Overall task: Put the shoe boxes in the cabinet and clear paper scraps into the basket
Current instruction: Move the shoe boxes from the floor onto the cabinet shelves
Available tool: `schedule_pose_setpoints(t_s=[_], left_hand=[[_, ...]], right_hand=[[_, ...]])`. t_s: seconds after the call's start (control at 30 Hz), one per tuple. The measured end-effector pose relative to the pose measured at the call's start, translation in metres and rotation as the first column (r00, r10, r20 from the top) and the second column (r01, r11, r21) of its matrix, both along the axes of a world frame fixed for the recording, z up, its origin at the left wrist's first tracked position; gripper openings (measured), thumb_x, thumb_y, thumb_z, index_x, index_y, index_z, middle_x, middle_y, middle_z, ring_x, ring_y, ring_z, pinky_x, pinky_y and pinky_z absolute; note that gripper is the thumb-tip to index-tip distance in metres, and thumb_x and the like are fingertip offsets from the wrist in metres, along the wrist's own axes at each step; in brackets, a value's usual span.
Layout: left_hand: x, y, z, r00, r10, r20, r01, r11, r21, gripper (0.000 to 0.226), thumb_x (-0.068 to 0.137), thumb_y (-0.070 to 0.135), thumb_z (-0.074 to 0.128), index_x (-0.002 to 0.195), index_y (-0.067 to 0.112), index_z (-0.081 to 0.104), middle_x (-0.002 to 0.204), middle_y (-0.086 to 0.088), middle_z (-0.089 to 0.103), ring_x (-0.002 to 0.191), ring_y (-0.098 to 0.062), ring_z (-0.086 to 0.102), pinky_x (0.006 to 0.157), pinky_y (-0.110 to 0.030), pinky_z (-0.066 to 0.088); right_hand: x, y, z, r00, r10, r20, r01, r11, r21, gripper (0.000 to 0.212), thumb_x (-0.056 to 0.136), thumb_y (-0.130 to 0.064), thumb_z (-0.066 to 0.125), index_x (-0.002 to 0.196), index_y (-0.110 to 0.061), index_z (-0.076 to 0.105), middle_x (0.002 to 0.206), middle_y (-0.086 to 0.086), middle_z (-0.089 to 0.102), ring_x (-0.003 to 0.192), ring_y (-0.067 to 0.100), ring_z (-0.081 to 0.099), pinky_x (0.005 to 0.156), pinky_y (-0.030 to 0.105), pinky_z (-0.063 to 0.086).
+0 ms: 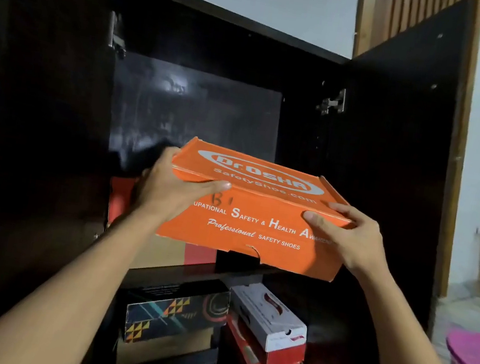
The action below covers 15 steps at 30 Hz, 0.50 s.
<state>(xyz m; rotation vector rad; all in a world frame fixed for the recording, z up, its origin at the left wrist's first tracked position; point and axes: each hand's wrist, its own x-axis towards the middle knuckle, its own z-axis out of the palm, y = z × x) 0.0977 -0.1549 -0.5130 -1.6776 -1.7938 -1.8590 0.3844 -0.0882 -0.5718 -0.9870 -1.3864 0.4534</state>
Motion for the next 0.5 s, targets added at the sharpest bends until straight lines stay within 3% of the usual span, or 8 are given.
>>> schedule_pose_setpoints(t_s=[0.27,0.37,0.5], left_hand=[[-0.024,0.032,0.045,0.994,0.056,0.093,-0.064,0.995,0.080,0.089,0.049,0.047,0.093,0.120,0.022,0.044,0.098,0.009,0.053,0.088,-0.014,0.051,0.074,-0.022,0.036],[-0.042,0.046,0.051,0.987,0.099,0.128,-0.112,0.989,0.099,0.083,0.049,0.048,0.092,0.109,0.020,0.042,0.101,0.004,0.054,0.088,-0.017,0.053,0.072,-0.023,0.036],[-0.063,0.072,0.051,0.975,0.152,0.164,-0.168,0.982,0.087,0.090,0.048,0.049,0.092,0.114,0.016,0.041,0.110,-0.004,0.058,0.094,-0.021,0.057,0.075,-0.028,0.043]], right_hand=[[-0.030,0.054,0.070,0.992,0.109,0.058,-0.113,0.992,0.057,0.063,0.049,-0.060,0.087,0.100,-0.029,0.066,0.102,-0.006,0.069,0.087,0.013,0.070,0.076,0.031,0.058],[-0.051,0.080,0.091,0.985,0.144,0.098,-0.151,0.986,0.064,0.062,0.046,-0.062,0.087,0.093,-0.027,0.066,0.098,-0.003,0.073,0.086,0.017,0.072,0.081,0.039,0.060],[-0.078,0.114,0.108,0.974,0.169,0.151,-0.177,0.983,0.046,0.070,0.043,-0.069,0.086,0.093,-0.025,0.064,0.099,-0.001,0.072,0.088,0.020,0.072,0.084,0.045,0.059]])
